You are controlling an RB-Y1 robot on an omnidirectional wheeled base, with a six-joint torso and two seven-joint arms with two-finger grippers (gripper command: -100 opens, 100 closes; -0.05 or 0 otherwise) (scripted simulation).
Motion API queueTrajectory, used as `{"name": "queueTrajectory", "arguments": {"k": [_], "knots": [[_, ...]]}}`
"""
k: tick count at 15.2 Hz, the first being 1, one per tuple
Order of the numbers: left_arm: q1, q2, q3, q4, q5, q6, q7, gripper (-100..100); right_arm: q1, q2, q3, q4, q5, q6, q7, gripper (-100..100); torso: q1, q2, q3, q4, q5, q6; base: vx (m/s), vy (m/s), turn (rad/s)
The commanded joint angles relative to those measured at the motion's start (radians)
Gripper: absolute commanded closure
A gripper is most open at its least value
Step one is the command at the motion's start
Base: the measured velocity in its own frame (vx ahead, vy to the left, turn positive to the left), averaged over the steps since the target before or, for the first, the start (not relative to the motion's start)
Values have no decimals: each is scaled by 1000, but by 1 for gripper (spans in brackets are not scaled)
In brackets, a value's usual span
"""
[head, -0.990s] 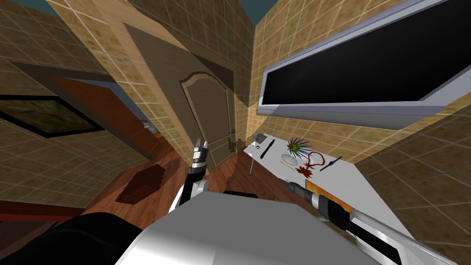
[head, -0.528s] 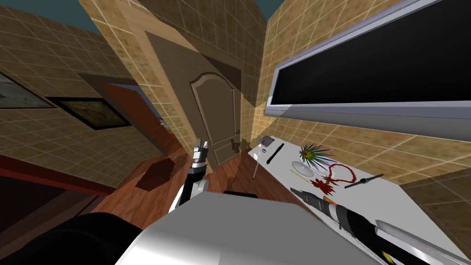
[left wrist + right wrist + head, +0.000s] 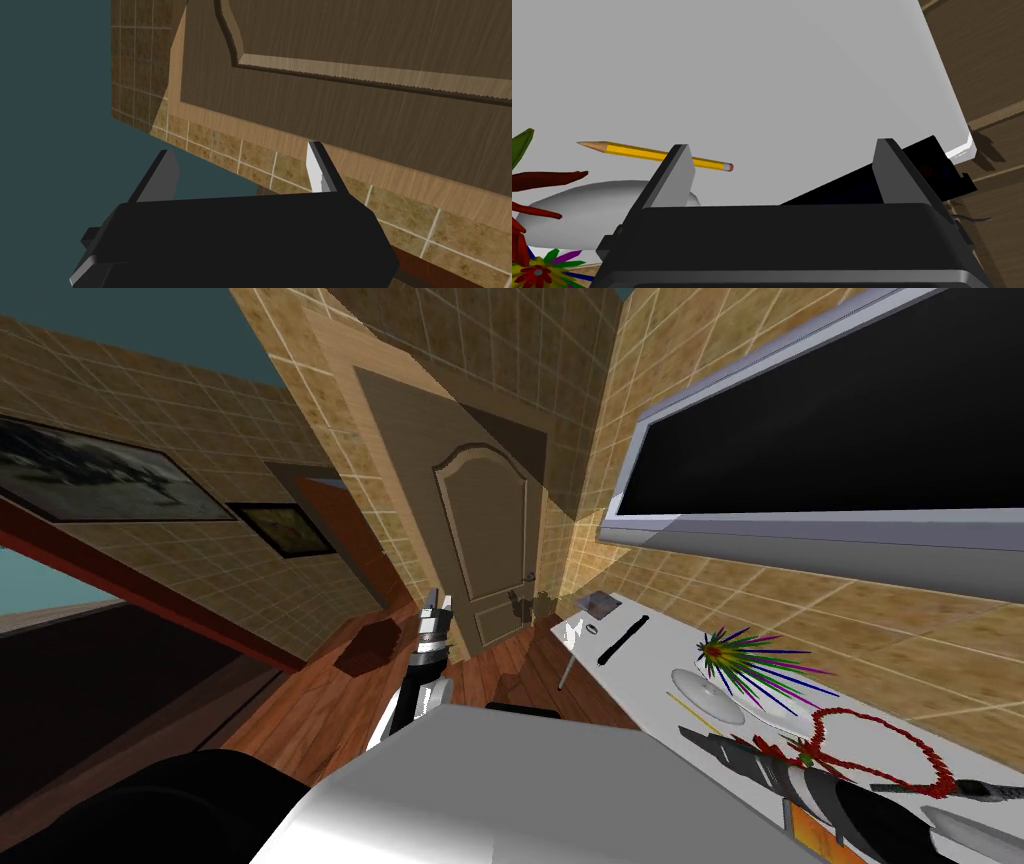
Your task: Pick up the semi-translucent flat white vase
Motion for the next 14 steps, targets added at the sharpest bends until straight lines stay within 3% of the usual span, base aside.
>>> {"name": "queueTrajectory", "arguments": {"k": [1, 2, 6, 8, 14], "knots": [[0, 0, 0, 0, 0, 0, 0, 0, 0, -12, 7, 33, -3, -11, 1, -100, 0, 0, 0, 0, 0, 0, 63, -9, 56], [0, 0, 0, 0, 0, 0, 0, 0, 3, -42, 26, 57, -10, -8, 0, -100, 1, 1, 1, 0, 0, 1, 65, -13, 139], [0, 0, 0, 0, 0, 0, 0, 0, 5, -70, 45, 108, -17, -5, -2, -100, 1, 3, 2, 1, 0, 0, 60, -19, 140], [0, 0, 0, 0, 0, 0, 0, 0, 9, -116, 77, 171, -30, 0, -4, -100, 1, 2, 1, 0, 0, 0, 89, -34, 244], [0, 0, 0, 0, 0, 0, 0, 0, 13, -161, 109, 233, -44, 5, -6, -100, -1, 0, 0, 1, 1, 0, 82, -42, 128]]}}
